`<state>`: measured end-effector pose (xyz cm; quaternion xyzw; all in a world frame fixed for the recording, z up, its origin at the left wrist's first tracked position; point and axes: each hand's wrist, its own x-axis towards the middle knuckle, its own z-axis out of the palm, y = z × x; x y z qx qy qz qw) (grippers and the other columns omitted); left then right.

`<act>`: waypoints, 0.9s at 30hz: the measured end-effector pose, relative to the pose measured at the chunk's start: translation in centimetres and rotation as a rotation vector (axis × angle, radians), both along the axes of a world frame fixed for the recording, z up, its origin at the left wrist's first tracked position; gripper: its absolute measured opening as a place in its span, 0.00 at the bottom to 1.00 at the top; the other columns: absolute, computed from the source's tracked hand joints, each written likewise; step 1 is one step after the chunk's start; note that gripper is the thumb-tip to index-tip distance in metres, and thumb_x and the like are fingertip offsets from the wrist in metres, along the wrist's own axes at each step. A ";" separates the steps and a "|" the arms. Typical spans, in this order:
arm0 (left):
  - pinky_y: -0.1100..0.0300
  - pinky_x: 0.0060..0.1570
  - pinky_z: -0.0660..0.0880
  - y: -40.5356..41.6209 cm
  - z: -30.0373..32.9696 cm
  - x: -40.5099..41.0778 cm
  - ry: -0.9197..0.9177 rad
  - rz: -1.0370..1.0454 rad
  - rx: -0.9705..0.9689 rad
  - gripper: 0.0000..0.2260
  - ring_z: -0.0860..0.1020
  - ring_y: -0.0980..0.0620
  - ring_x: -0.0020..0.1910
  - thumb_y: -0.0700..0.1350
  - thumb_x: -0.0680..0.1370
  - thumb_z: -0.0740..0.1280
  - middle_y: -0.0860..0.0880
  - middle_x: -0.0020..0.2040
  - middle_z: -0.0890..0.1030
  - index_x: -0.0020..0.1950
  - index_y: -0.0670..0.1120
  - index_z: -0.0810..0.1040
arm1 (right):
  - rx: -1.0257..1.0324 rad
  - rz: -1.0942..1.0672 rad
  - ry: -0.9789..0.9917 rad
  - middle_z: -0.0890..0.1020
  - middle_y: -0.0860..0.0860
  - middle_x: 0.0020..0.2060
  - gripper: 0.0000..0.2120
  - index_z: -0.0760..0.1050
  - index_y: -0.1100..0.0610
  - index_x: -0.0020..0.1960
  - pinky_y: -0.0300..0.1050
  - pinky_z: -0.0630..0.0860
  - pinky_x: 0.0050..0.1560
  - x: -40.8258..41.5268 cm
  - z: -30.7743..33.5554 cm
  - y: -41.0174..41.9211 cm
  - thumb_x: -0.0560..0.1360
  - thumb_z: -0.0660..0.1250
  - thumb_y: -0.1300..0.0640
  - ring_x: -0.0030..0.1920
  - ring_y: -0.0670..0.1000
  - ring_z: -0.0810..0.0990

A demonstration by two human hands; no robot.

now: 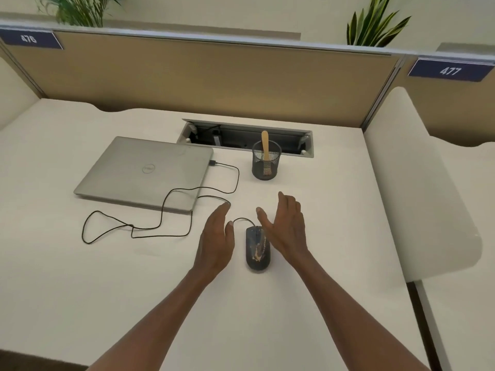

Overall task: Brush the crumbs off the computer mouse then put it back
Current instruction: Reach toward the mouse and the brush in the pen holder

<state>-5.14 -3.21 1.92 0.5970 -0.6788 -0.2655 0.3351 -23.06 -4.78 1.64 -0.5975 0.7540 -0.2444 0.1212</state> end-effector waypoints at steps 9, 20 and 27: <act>0.62 0.72 0.62 -5.4 1.1 -1.3 -0.048 0.000 0.013 0.22 0.69 0.46 0.76 0.37 0.83 0.63 0.44 0.76 0.71 0.77 0.40 0.67 | -0.114 0.041 0.025 0.77 0.57 0.61 0.22 0.72 0.59 0.68 0.51 0.77 0.56 -1.6 1.7 -8.5 0.81 0.63 0.46 0.60 0.56 0.75; 0.67 0.68 0.61 -8.3 1.1 -0.9 -0.038 0.060 0.069 0.20 0.72 0.46 0.73 0.38 0.82 0.65 0.45 0.73 0.75 0.75 0.41 0.71 | -0.094 0.033 -0.001 0.74 0.61 0.63 0.20 0.74 0.62 0.68 0.55 0.69 0.62 -3.9 5.0 -19.3 0.82 0.61 0.50 0.64 0.62 0.69; 0.56 0.70 0.67 -8.3 0.7 0.2 -0.027 0.098 0.066 0.20 0.74 0.44 0.71 0.38 0.82 0.66 0.44 0.72 0.76 0.74 0.41 0.72 | 0.061 0.122 -0.086 0.71 0.58 0.65 0.18 0.77 0.57 0.65 0.55 0.68 0.65 -4.5 4.1 -23.2 0.78 0.68 0.49 0.68 0.61 0.65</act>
